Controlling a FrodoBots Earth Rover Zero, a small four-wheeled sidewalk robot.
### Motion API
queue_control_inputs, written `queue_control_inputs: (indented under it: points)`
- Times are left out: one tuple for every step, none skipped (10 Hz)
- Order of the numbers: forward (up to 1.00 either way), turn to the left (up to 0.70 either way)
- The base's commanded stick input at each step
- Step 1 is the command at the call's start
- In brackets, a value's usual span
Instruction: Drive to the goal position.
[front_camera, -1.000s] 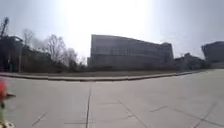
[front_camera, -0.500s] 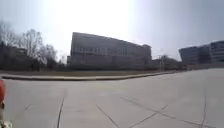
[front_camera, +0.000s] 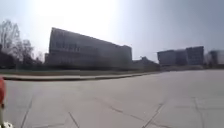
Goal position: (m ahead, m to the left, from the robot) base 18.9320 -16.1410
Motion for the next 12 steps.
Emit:
queue_control_inputs:
  points:
    - [1.00,-0.40]
    - [1.00,-0.40]
    - [1.00,-0.40]
    - [1.00,-0.40]
    - [1.00,-0.40]
    - [1.00,-0.40]
    - [1.00,-0.40]
    - [1.00,-0.40]
    - [1.00,-0.40]
    - [1.00,-0.33]
    - [1.00,-0.08]
    - [1.00,0.00]
